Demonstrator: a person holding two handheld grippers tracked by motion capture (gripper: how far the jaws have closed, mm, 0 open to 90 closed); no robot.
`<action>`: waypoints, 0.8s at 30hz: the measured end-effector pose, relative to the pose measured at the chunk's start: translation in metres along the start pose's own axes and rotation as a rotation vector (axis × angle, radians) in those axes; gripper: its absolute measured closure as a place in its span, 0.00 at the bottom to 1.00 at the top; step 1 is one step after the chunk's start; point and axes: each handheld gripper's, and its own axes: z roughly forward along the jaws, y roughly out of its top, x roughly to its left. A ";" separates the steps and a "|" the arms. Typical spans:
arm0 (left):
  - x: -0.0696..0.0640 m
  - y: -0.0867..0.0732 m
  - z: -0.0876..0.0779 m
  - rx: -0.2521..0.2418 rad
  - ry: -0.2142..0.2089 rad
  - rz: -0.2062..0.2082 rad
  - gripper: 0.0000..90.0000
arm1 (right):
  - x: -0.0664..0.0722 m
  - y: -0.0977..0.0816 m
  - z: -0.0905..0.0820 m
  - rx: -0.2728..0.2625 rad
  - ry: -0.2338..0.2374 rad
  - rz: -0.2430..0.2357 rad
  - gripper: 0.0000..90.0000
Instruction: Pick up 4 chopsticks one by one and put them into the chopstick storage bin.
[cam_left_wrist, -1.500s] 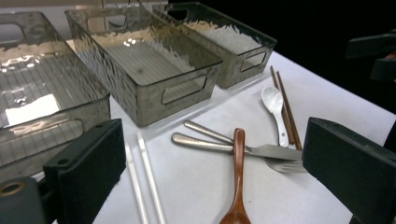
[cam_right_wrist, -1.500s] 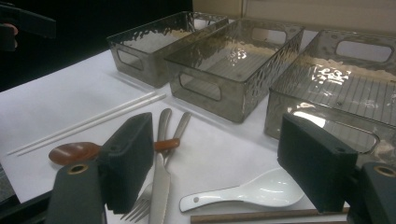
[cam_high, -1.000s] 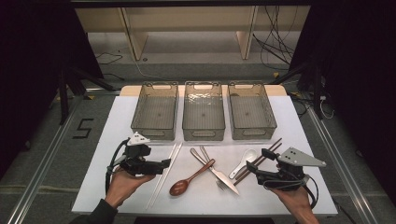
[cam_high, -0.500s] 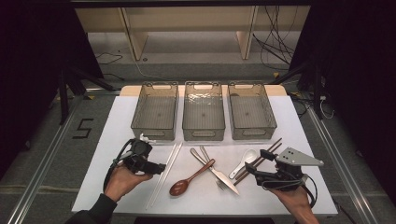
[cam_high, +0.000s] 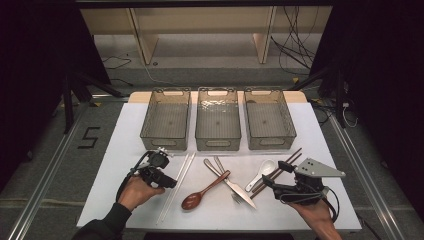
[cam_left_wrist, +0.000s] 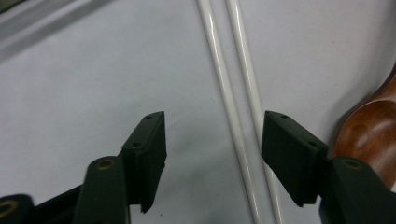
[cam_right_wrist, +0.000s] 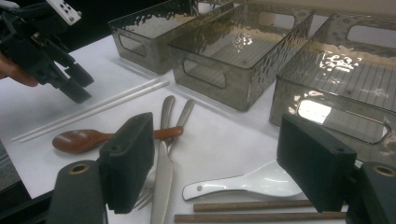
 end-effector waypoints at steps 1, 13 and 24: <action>0.000 0.000 0.001 0.011 0.002 0.008 0.49 | 0.000 0.000 0.000 0.000 0.000 -0.001 0.32; -0.004 0.002 0.012 0.059 -0.025 0.055 0.65 | -0.001 0.000 -0.001 -0.003 0.007 0.010 0.32; -0.006 0.004 0.014 0.079 -0.008 0.112 0.74 | -0.001 0.000 -0.001 -0.009 0.006 0.009 0.33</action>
